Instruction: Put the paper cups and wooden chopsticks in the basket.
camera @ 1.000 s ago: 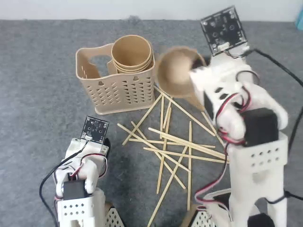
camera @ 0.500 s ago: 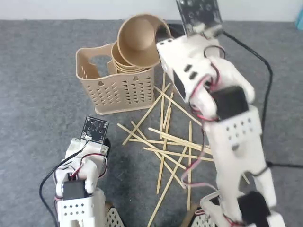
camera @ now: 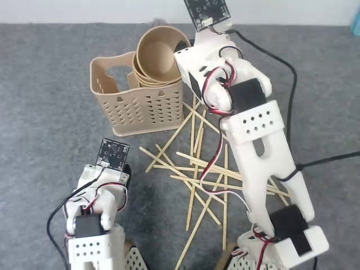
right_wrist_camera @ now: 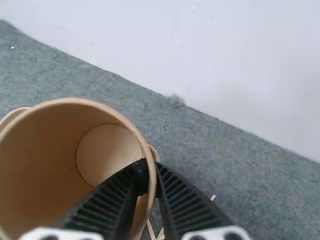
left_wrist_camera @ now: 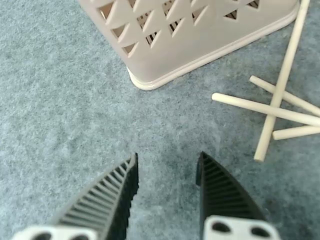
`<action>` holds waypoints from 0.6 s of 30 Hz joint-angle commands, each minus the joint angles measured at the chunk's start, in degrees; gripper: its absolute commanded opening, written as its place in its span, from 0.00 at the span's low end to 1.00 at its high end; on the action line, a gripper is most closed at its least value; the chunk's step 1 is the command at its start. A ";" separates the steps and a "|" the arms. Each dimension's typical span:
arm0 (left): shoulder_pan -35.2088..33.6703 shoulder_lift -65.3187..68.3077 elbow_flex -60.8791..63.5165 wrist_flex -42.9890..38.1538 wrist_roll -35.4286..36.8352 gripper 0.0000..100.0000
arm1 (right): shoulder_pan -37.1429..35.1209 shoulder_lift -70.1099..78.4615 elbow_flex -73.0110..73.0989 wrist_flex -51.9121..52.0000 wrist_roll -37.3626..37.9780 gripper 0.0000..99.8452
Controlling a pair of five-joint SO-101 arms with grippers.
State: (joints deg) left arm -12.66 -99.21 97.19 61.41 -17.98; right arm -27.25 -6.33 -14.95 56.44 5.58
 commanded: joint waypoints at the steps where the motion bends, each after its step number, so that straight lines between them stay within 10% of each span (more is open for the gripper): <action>1: -0.18 -1.05 -0.31 -1.49 -0.70 0.18 | 0.04 -1.19 -3.60 0.22 0.26 0.06; 18: -0.18 -1.05 -0.31 -1.32 -0.70 0.18 | 0.31 -1.27 -22.07 26.07 5.10 0.15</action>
State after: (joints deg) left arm -12.66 -99.21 97.19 61.41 -17.98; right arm -27.16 -6.33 -34.29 78.15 6.55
